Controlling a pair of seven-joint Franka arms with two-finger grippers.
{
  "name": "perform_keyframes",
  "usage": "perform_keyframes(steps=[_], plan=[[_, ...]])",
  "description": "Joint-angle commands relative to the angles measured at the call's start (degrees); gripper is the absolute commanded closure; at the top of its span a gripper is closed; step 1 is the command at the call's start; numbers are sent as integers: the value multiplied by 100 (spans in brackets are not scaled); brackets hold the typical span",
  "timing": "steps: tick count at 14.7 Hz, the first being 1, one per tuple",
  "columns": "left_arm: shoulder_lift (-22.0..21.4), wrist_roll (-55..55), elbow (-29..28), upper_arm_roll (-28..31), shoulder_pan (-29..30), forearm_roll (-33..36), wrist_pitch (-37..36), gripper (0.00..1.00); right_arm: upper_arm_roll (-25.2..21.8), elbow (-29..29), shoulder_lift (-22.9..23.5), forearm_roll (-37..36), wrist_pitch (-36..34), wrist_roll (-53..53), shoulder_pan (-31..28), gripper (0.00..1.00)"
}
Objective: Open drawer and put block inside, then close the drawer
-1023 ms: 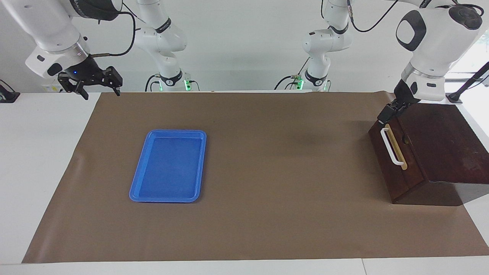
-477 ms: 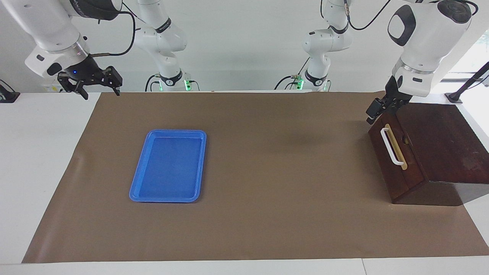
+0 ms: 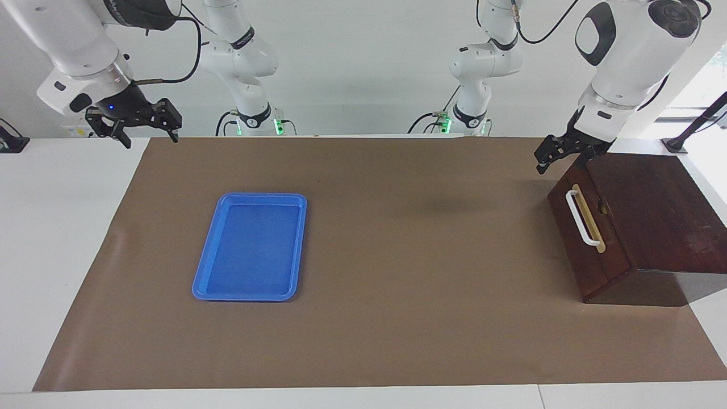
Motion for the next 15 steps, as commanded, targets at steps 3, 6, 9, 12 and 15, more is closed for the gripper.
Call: perform_keyframes(steps=[3, 6, 9, 12, 15], plan=[[23, 157, 240, 49, -111, -9, -403, 0, 63, 31, -1, -15, 6, -158, -117, 0], [14, 279, 213, 40, -129, -9, -465, 0, 63, 31, -1, -15, 15, -149, -117, 0], [14, 509, 204, 40, -156, -9, -448, 0, 54, 31, -1, -15, 15, -158, -117, 0], [14, 509, 213, 40, -156, -9, -448, 0, 54, 31, -1, -15, 15, -158, -117, 0], [-4, 518, 187, 40, -156, -9, -413, 0, 54, 31, -1, -15, 15, -158, -117, 0]])
